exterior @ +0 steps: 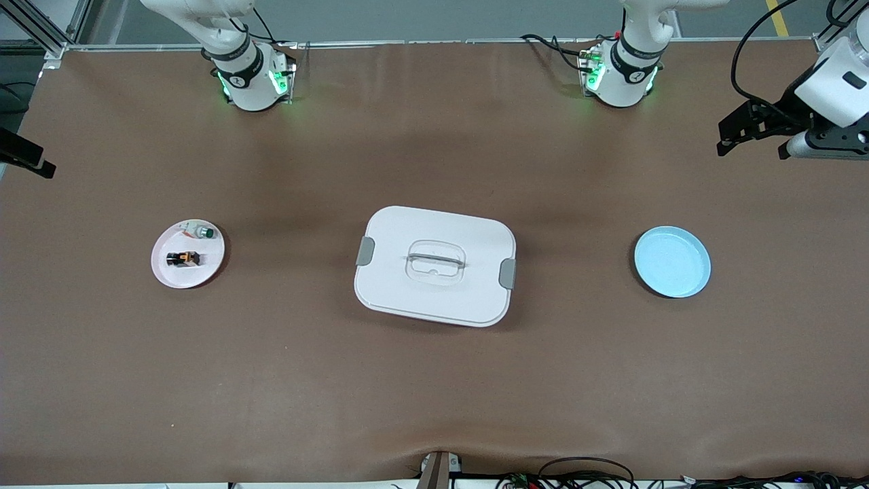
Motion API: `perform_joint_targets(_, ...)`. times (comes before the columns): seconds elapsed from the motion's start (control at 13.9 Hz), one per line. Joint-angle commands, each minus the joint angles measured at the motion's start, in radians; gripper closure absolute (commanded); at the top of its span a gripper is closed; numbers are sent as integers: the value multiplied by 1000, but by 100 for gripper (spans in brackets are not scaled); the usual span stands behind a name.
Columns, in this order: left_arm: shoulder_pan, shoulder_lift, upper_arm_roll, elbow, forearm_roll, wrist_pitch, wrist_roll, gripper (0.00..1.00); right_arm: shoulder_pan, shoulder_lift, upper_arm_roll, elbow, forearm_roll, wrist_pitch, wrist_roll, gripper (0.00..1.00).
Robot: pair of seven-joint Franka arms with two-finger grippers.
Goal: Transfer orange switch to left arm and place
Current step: 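Move the right gripper toward the white plate with the switch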
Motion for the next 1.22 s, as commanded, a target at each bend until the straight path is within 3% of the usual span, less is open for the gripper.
perform_joint_targets(0.0, 2, 10, -1, 23, 15, -22, 8, 0, -9, 91, 4, 7, -6, 16, 8, 0)
perform_joint_targets(0.29, 1, 10, -1, 23, 15, -22, 8, 0, -14, 147, 4, -5, -14, 20, -3, 0)
perform_joint_targets(0.57, -1, 14, -1, 28, 17, -22, 8, 0, -69, 140, 2, -114, -14, 76, -9, 0)
perform_joint_targets(1.15, 2, 14, -1, 30, 15, -22, 21, 0, -64, 81, 4, -491, -23, 501, -51, 0)
